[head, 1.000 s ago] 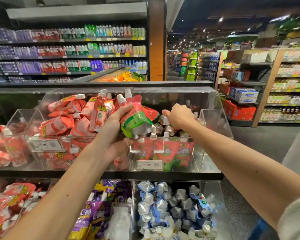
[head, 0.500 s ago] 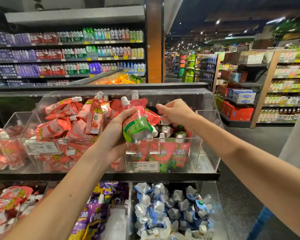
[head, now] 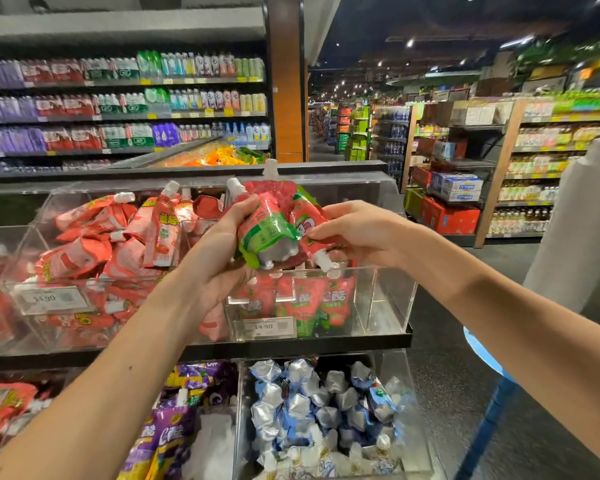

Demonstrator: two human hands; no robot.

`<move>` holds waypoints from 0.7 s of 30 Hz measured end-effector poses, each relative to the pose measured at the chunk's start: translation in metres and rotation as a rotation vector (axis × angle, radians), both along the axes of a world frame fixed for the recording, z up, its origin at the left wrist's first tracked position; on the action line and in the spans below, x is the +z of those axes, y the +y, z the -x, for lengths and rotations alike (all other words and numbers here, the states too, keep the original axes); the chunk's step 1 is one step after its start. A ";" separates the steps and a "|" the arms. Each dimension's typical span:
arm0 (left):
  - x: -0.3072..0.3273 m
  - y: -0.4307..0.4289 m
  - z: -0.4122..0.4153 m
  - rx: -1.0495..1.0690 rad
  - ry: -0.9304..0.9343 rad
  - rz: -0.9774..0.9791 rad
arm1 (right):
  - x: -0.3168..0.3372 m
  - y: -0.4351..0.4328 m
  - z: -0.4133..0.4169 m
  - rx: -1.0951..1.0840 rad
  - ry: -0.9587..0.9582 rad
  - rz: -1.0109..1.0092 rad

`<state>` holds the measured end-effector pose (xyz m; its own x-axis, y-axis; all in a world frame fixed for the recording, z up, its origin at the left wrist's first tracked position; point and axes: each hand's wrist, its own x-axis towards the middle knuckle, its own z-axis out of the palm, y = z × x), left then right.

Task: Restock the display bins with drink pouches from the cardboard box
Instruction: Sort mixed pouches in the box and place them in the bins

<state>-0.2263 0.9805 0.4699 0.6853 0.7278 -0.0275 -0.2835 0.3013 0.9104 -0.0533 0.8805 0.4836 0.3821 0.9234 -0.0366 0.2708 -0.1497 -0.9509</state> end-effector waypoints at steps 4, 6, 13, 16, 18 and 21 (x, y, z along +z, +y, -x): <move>0.012 0.003 -0.006 0.052 0.071 -0.104 | 0.011 -0.001 -0.003 -0.065 -0.219 -0.012; 0.018 0.002 -0.008 0.085 0.094 -0.147 | 0.017 0.000 -0.006 -0.086 -0.234 -0.029; 0.033 0.003 -0.013 0.077 0.056 -0.158 | 0.023 0.000 -0.023 -0.222 -0.563 0.011; 0.038 0.005 -0.013 0.056 0.057 -0.195 | 0.020 -0.002 -0.032 -0.283 -0.660 -0.050; 0.039 0.003 -0.014 0.047 0.071 -0.195 | 0.020 -0.002 -0.038 -0.293 -0.660 -0.112; 0.033 0.002 -0.016 -0.014 0.066 -0.132 | 0.020 -0.002 -0.039 -0.217 -0.450 -0.149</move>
